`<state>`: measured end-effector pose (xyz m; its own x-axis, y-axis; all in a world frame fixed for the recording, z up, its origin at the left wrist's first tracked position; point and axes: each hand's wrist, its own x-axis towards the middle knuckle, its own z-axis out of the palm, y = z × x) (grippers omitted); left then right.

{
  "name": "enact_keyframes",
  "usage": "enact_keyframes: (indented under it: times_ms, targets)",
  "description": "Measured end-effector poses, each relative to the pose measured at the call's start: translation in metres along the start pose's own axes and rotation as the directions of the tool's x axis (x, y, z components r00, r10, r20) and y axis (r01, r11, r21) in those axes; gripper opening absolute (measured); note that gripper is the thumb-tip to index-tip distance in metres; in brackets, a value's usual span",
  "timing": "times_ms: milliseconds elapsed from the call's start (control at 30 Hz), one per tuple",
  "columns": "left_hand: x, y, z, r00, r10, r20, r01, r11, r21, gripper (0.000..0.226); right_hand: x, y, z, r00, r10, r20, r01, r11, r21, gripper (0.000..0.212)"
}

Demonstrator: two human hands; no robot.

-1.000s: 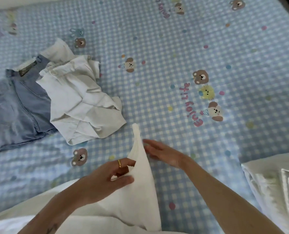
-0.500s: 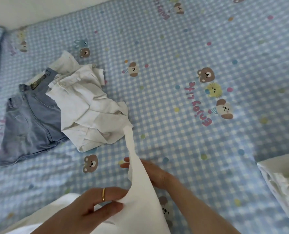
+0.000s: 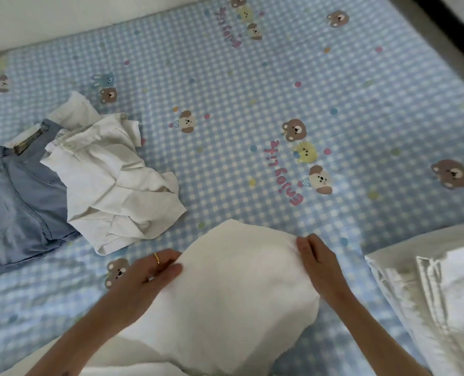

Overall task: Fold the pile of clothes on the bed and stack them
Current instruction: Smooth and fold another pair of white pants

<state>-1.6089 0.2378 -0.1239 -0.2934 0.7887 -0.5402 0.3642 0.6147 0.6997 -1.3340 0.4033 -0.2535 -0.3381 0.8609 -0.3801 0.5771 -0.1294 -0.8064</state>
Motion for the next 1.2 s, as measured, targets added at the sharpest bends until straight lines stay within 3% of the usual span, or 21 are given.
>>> enact_keyframes:
  times_ms: [133, 300, 433, 533, 633, 700, 800, 867, 900, 967, 1000, 1067, 1133, 1167, 1200]
  targets:
    - [0.073, 0.005, 0.037, 0.995, 0.021, -0.093, -0.005, 0.986, 0.166, 0.021, -0.020, 0.020, -0.041, 0.989, -0.065, -0.133, 0.020, 0.950, -0.313, 0.036]
    - [0.146, -0.013, 0.097, 0.992, -0.100, -0.082, 0.124, 0.920, 0.372, 0.014, -0.022, 0.052, -0.043, 0.987, -0.001, -0.162, -0.055, 0.937, -0.344, 0.033]
    - [0.174, -0.001, 0.136, 0.990, -0.109, -0.084, 0.127, 0.958, 0.257, 0.020, -0.018, 0.069, -0.040, 0.997, 0.061, -0.052, -0.076, 0.917, -0.391, 0.026]
    - [0.192, 0.025, 0.150, 0.994, -0.016, -0.106, 0.035, 0.982, 0.186, 0.004, -0.022, 0.073, -0.048, 0.998, -0.014, -0.059, -0.007, 0.935, -0.354, 0.021]
    - [0.199, 0.031, 0.152, 0.989, 0.029, -0.143, -0.005, 0.986, 0.170, 0.011, -0.024, 0.073, -0.056, 0.991, -0.001, -0.137, -0.041, 0.953, -0.301, 0.021]
    - [0.202, 0.028, 0.157, 0.991, 0.034, -0.130, 0.010, 0.947, 0.321, 0.016, -0.019, 0.069, -0.059, 0.994, 0.011, -0.110, -0.049, 0.937, -0.346, 0.014]
    - [0.189, 0.029, 0.166, 0.975, 0.147, -0.168, -0.008, 0.774, 0.633, 0.036, -0.034, 0.066, -0.063, 0.984, -0.114, -0.134, 0.042, 0.893, -0.448, 0.014]
    - [0.155, 0.027, 0.171, 0.918, 0.327, -0.223, -0.132, 0.785, 0.605, 0.036, -0.066, 0.060, -0.072, 0.977, -0.207, -0.043, 0.172, 0.896, -0.410, 0.019]
    - [0.129, 0.020, 0.176, 0.882, 0.413, -0.227, -0.237, 0.805, 0.544, 0.028, -0.088, 0.063, -0.079, 0.980, -0.165, 0.110, 0.194, 0.912, -0.362, 0.022]
    - [0.066, -0.003, 0.180, 0.867, 0.493, -0.068, -0.412, 0.787, 0.460, 0.023, -0.117, 0.054, -0.072, 0.893, 0.014, 0.450, 0.140, 0.941, -0.307, 0.036]
    - [0.037, -0.019, 0.180, 0.883, 0.463, 0.081, -0.446, 0.771, 0.455, 0.034, -0.130, 0.063, -0.066, 0.906, 0.028, 0.421, 0.132, 0.929, -0.346, 0.050]
    - [-0.006, -0.049, 0.173, 0.881, 0.319, 0.350, -0.456, 0.768, 0.450, 0.050, -0.148, 0.069, -0.072, 0.971, 0.050, 0.233, 0.047, 0.919, -0.392, 0.072]
    - [-0.031, -0.075, 0.160, 0.876, 0.257, 0.409, -0.440, 0.774, 0.455, 0.051, -0.149, 0.052, -0.087, 0.901, 0.033, 0.433, 0.170, 0.891, -0.421, 0.058]
    - [-0.037, -0.085, 0.153, 0.880, 0.235, 0.413, -0.428, 0.767, 0.478, 0.046, -0.148, 0.053, -0.094, 0.841, 0.128, 0.526, 0.168, 0.861, -0.479, 0.039]
    - [-0.042, -0.091, 0.145, 0.886, 0.234, 0.400, -0.425, 0.757, 0.497, 0.040, -0.146, 0.045, -0.097, 0.793, 0.129, 0.596, 0.216, 0.854, -0.473, 0.021]
